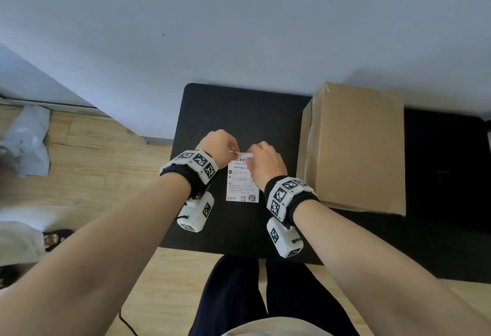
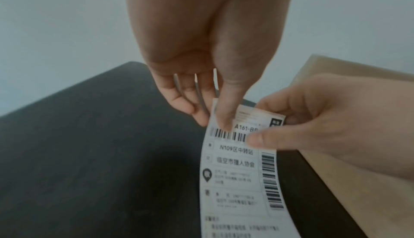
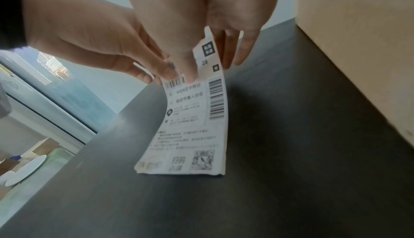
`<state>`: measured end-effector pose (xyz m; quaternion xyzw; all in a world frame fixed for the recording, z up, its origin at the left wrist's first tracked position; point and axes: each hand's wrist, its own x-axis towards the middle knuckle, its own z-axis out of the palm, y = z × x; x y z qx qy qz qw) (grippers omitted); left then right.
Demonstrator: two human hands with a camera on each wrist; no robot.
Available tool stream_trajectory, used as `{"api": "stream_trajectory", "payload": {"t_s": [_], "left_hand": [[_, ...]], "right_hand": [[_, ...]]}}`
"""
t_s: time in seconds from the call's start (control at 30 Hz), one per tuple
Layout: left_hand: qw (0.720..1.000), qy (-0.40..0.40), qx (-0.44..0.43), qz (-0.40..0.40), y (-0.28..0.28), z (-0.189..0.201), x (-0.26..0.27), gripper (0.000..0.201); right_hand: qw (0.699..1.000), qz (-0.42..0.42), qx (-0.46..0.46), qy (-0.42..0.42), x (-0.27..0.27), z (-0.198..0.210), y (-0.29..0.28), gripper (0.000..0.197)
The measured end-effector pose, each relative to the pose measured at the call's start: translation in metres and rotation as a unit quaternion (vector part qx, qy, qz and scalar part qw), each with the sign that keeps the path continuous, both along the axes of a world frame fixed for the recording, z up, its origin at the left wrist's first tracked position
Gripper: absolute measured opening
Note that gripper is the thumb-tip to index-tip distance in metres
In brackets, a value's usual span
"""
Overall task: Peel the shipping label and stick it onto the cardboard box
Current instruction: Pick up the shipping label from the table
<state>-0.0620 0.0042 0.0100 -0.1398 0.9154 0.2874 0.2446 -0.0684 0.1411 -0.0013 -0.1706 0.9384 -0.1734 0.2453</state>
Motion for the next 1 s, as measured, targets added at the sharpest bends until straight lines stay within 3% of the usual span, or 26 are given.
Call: {"api": "stream_trajectory", "payload": {"t_s": [0.2,0.53,0.77,1.0], "left_hand": [[0.997,0.070,0.011,0.035,-0.016,0.046,0.006,0.017],[0.984,0.162,0.052,0.046,-0.004,0.124,0.001,0.028],[0.972,0.186,0.058,0.131,0.011,0.146,-0.006,0.028],[0.959,0.202,0.123,0.157,0.036,0.153,-0.012,0.029]], "right_hand": [[0.998,-0.009,-0.058,0.018,-0.010,0.051,-0.008,0.017],[0.984,-0.036,-0.156,0.074,-0.033,0.125,0.015,0.023],[0.972,-0.099,-0.192,0.096,-0.051,0.149,0.038,0.022],[0.963,-0.040,-0.265,0.027,-0.048,0.160,0.043,0.023]]}}
